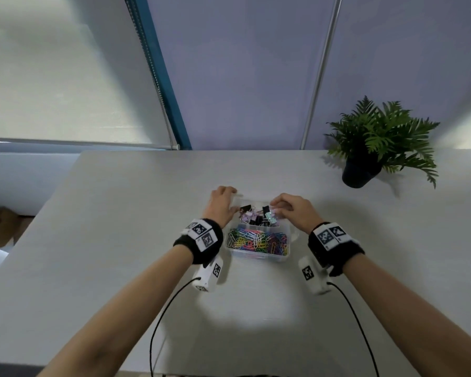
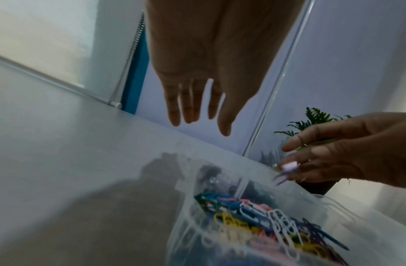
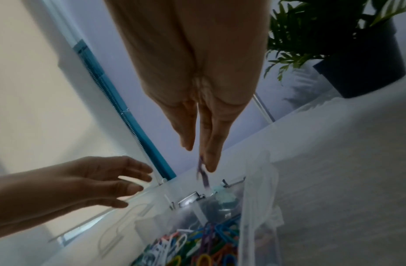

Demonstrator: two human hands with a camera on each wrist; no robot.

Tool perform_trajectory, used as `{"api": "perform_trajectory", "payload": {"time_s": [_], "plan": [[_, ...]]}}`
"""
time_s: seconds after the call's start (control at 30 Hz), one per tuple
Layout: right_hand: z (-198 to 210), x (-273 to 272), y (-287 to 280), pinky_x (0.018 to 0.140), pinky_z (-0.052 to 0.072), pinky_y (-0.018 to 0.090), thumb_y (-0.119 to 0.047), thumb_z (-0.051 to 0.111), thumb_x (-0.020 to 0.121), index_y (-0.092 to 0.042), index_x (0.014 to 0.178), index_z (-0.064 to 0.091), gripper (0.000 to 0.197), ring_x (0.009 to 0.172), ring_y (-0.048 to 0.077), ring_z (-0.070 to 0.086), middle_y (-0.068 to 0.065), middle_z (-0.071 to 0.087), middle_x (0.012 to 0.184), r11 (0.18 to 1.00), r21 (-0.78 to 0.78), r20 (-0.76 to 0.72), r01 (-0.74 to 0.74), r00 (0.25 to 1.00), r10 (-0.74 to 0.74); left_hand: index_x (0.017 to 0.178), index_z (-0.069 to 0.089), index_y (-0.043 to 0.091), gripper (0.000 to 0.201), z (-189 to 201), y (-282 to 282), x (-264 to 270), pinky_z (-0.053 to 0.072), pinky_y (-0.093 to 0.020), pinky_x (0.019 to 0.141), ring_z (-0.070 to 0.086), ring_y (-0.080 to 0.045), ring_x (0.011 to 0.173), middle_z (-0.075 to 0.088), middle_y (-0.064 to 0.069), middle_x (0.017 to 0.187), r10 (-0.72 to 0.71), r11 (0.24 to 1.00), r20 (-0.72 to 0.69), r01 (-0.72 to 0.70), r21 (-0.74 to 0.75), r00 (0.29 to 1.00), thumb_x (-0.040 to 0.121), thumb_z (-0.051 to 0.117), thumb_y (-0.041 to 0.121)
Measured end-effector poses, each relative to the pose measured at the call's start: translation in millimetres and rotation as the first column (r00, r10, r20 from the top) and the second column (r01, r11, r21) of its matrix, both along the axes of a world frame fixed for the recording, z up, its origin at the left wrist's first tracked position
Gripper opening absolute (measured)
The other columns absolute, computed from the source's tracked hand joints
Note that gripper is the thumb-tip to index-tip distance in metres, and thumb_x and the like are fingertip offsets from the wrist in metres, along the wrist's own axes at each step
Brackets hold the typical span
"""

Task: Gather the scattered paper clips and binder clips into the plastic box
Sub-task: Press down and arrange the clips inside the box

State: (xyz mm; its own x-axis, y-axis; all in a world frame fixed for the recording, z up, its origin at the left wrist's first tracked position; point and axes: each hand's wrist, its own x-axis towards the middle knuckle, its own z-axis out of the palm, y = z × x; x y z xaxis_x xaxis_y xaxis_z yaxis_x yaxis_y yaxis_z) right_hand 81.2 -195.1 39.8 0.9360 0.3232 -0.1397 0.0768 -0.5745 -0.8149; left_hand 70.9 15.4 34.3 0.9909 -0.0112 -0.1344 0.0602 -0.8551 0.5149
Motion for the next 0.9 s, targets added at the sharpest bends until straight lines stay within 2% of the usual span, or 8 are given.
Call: {"api": "perform_trajectory", "payload": {"time_s": [0.1, 0.17, 0.3, 0.47, 0.63, 0.73, 0.8, 0.9], "plan": [[2, -12, 1, 0.086, 0.048, 0.024, 0.004, 0.044, 0.091, 0.000, 0.111, 0.060, 0.026, 0.096, 0.022, 0.063, 0.016, 0.066, 0.111, 0.989, -0.120, 0.093, -0.090, 0.990, 0.102, 0.137, 0.034, 0.006, 0.058, -14, 10, -23, 0.038, -0.039, 0.107, 0.045, -0.030, 0.125, 0.045, -0.017, 0.137, 0.117, 0.992, -0.144, -0.123, -0.033, 0.983, 0.088, 0.060, 0.024], [0, -24, -3, 0.087, 0.043, 0.020, 0.006, 0.044, 0.091, -0.001, 0.109, 0.063, 0.027, 0.102, 0.025, 0.062, 0.016, 0.065, 0.114, 0.954, -0.254, 0.173, -0.161, 0.963, 0.208, 0.132, 0.039, 0.004, 0.046, -22, 14, -37, 0.051, -0.038, 0.092, 0.061, -0.032, 0.106, 0.057, -0.020, 0.124, 0.081, 0.992, -0.229, -0.100, -0.073, 0.970, 0.092, 0.054, 0.021], [-9, -54, -19, 0.111, 0.034, 0.040, 0.008, 0.050, 0.083, -0.018, 0.095, 0.071, 0.036, 0.137, 0.030, 0.031, 0.011, 0.045, 0.142, 0.778, -0.549, 0.221, -0.304, 0.846, 0.486, 0.118, 0.047, 0.005, 0.029, -26, 19, -65, 0.058, -0.040, 0.079, 0.069, -0.031, 0.082, 0.067, -0.020, 0.106, 0.074, 0.977, -0.236, -0.117, -0.176, 0.969, 0.093, 0.052, 0.020], [-12, -87, -28, 0.088, 0.052, 0.049, -0.002, 0.064, 0.053, -0.038, 0.069, 0.069, 0.039, 0.126, 0.039, 0.046, 0.011, 0.055, 0.134, 0.654, -0.712, 0.348, -0.257, 0.679, 0.647, 0.116, 0.047, 0.007, 0.028, -28, 24, -106, 0.056, -0.020, 0.063, 0.064, -0.016, 0.063, 0.068, -0.016, 0.099, 0.017, 0.969, -0.265, -0.081, -0.233, 0.964, 0.093, 0.052, 0.023], [-27, -99, 3, 0.104, 0.029, 0.059, 0.003, 0.064, 0.063, -0.037, 0.090, 0.071, 0.048, 0.142, 0.036, 0.007, 0.009, 0.034, 0.150, 0.581, -0.671, 0.232, -0.460, 0.615, 0.754, 0.113, 0.049, 0.011, 0.026, -31, 24, -125, 0.056, -0.016, 0.061, 0.064, -0.012, 0.063, 0.069, -0.012, 0.096, -0.029, 0.963, -0.272, -0.047, -0.267, 0.962, 0.091, 0.056, 0.023], [-18, -97, 22, 0.113, -0.001, 0.046, 0.006, 0.046, 0.084, -0.028, 0.113, 0.065, 0.049, 0.137, 0.025, -0.024, 0.003, 0.001, 0.158, 0.569, -0.591, 0.103, -0.572, 0.646, 0.756, 0.115, 0.050, 0.011, 0.027, -30, 22, -125, 0.058, -0.028, 0.070, 0.064, -0.018, 0.069, 0.070, -0.014, 0.097, -0.025, 0.966, -0.264, -0.044, -0.253, 0.964, 0.090, 0.058, 0.021], [-14, -95, 27, 0.110, -0.010, 0.037, 0.006, 0.040, 0.088, -0.026, 0.118, 0.063, 0.050, 0.141, 0.024, -0.023, 0.000, -0.004, 0.158, 0.565, -0.575, 0.062, -0.592, 0.657, 0.752, 0.116, 0.050, 0.011, 0.029, -31, 22, -125, 0.059, -0.029, 0.069, 0.063, -0.016, 0.063, 0.069, -0.014, 0.094, -0.014, 0.962, -0.274, -0.062, -0.266, 0.962, 0.090, 0.058, 0.020], [-9, -91, 21, 0.117, -0.004, 0.042, 0.010, 0.042, 0.082, -0.023, 0.109, 0.068, 0.050, 0.144, 0.019, -0.017, -0.006, 0.002, 0.158, 0.628, -0.491, 0.039, -0.604, 0.705, 0.708, 0.116, 0.050, 0.011, 0.029, -33, 23, -125, 0.059, -0.023, 0.060, 0.061, -0.002, 0.049, 0.066, -0.008, 0.084, -0.004, 0.950, -0.291, -0.087, -0.300, 0.957, 0.090, 0.058, 0.019]]}}
